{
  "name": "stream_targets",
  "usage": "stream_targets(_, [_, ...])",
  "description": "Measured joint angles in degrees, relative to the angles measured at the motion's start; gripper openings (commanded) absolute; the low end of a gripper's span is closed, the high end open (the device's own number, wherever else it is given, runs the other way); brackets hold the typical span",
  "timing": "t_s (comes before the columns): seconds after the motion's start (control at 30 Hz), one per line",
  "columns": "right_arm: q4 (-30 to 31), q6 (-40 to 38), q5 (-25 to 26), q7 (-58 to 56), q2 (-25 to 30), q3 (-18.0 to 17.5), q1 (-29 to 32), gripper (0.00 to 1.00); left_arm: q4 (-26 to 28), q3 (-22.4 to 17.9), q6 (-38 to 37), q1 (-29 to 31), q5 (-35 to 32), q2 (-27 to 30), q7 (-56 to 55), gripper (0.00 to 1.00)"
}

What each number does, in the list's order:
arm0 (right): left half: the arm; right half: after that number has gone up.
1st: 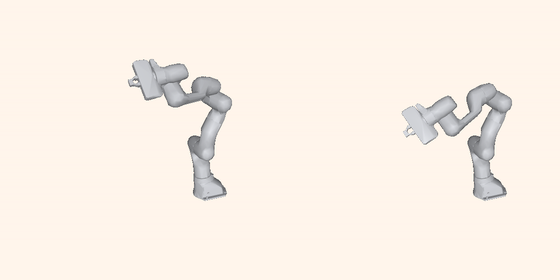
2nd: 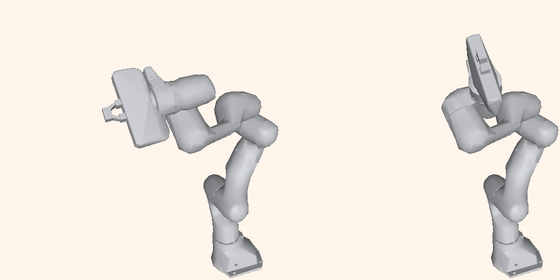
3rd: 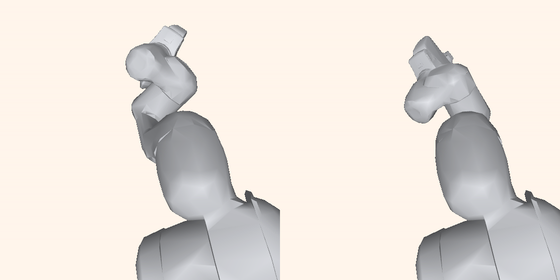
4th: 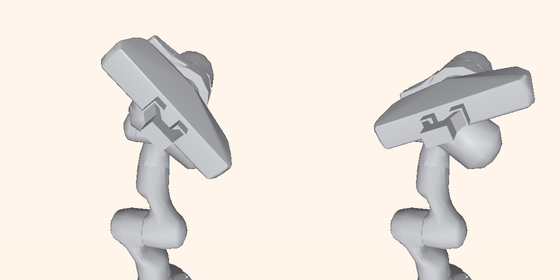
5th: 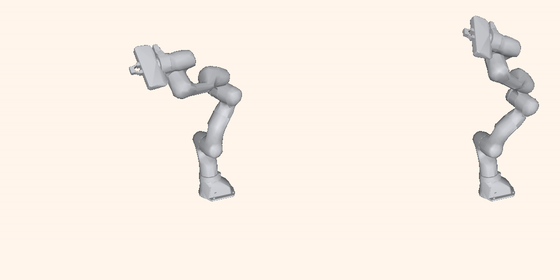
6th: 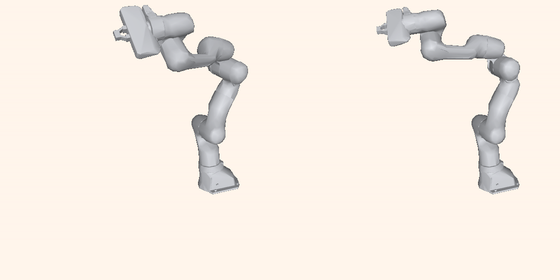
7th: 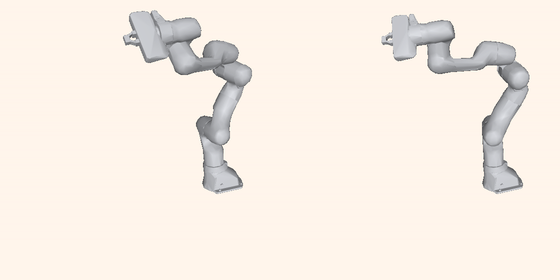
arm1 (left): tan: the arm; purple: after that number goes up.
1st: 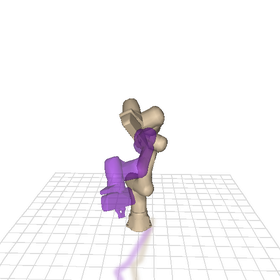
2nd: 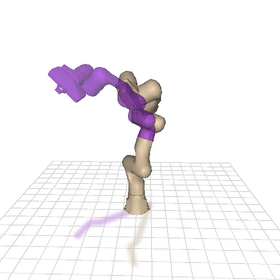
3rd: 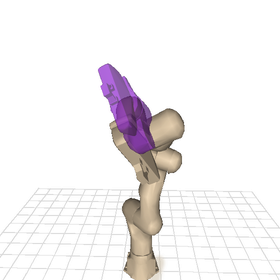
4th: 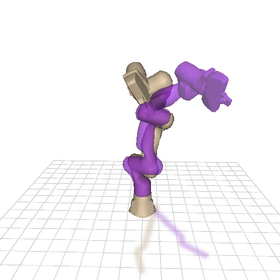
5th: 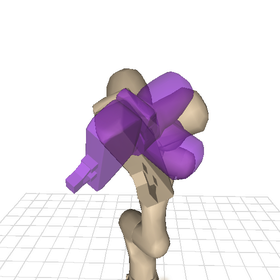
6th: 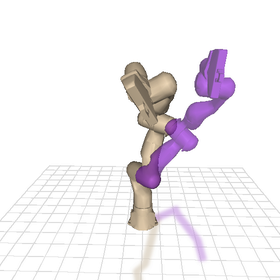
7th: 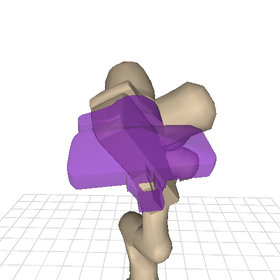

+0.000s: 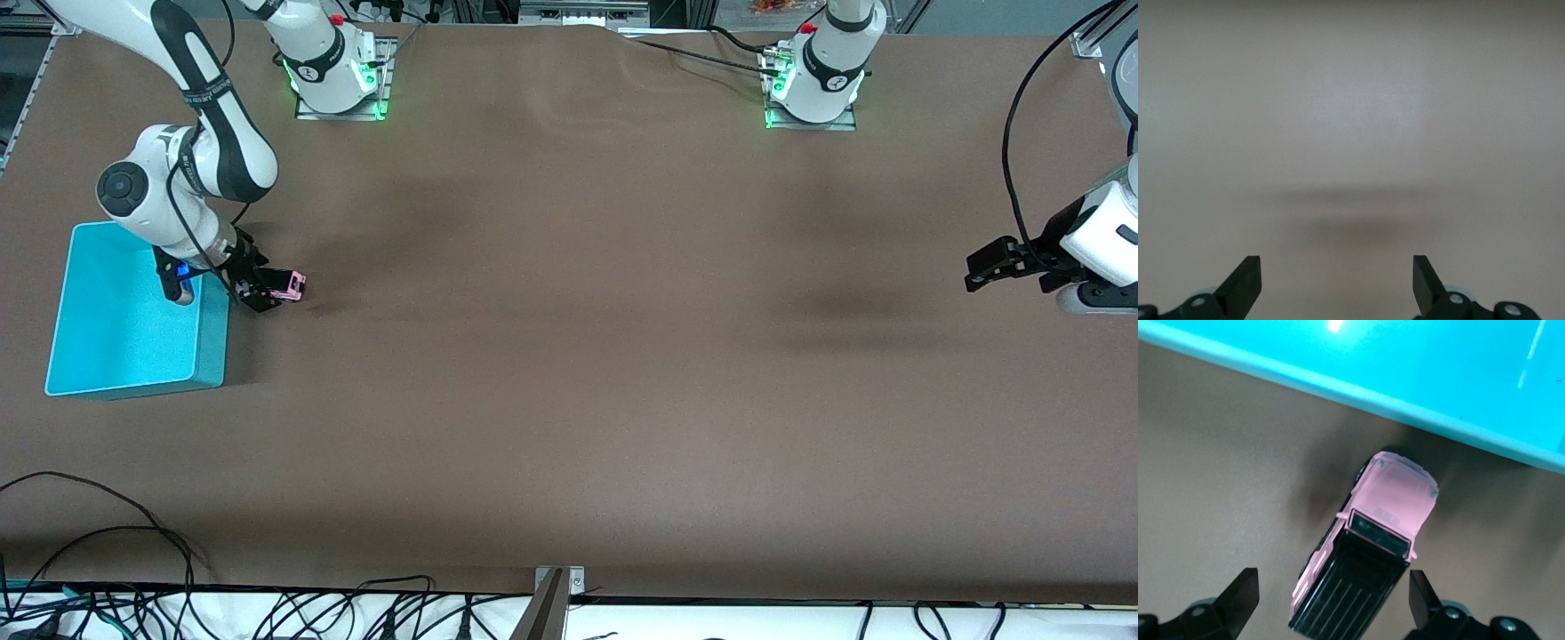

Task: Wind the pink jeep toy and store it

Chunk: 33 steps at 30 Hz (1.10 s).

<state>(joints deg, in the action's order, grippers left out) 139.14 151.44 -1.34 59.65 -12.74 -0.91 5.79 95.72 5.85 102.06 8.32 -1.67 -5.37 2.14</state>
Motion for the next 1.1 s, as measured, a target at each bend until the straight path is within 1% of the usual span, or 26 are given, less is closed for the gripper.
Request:
stream_targets(0.57, [0.0, 2.1, 0.0, 1.1, -3.2, 0.0, 0.1, 1.0, 0.0, 0.0, 0.0, 0.0, 0.0, 0.0, 0.0, 1.0])
stream_targets(0.7, [0.0, 2.3, 0.0, 1.1, -3.8, 0.0, 0.1, 0.92, 0.0, 0.0, 0.0, 0.0, 0.0, 0.0, 0.0, 1.0])
stream_targets(0.73, [0.0, 2.3, 0.0, 1.1, -3.8, 0.0, 0.1, 0.88, 0.0, 0.0, 0.0, 0.0, 0.0, 0.0, 0.0, 1.0])
stream_targets(0.8, [0.0, 2.4, 0.0, 1.1, -4.0, 0.0, 0.1, 0.83, 0.0, 0.0, 0.0, 0.0, 0.0, 0.0, 0.0, 1.0])
stream_targets(0.83, [0.0, 2.4, 0.0, 1.1, -4.1, 0.0, 0.1, 0.69, 0.0, 0.0, 0.0, 0.0, 0.0, 0.0, 0.0, 1.0])
stream_targets(0.93, [0.0, 2.8, 0.0, 1.1, -4.2, 0.0, 0.1, 0.46, 0.0, 0.0, 0.0, 0.0, 0.0, 0.0, 0.0, 1.0])
stream_targets(0.97, [0.0, 3.1, 0.0, 1.1, -4.2, 0.0, 0.1, 0.35, 0.0, 0.0, 0.0, 0.0, 0.0, 0.0, 0.0, 1.0])
stream_targets(1.0, [0.0, 3.4, 0.0, 1.1, -4.2, 0.0, 0.1, 0.29, 0.0, 0.0, 0.0, 0.0, 0.0, 0.0, 0.0, 1.0])
stream_targets(1.07, [0.0, 3.9, 0.0, 1.1, -4.2, 0.0, 0.1, 0.13, 0.0, 0.0, 0.0, 0.0, 0.0, 0.0, 0.0, 1.0])
stream_targets(1.1, [0.0, 4.1, 0.0, 1.1, -4.2, 0.0, 0.1, 0.07, 0.0, 0.0, 0.0, 0.0, 0.0, 0.0, 0.0, 1.0])
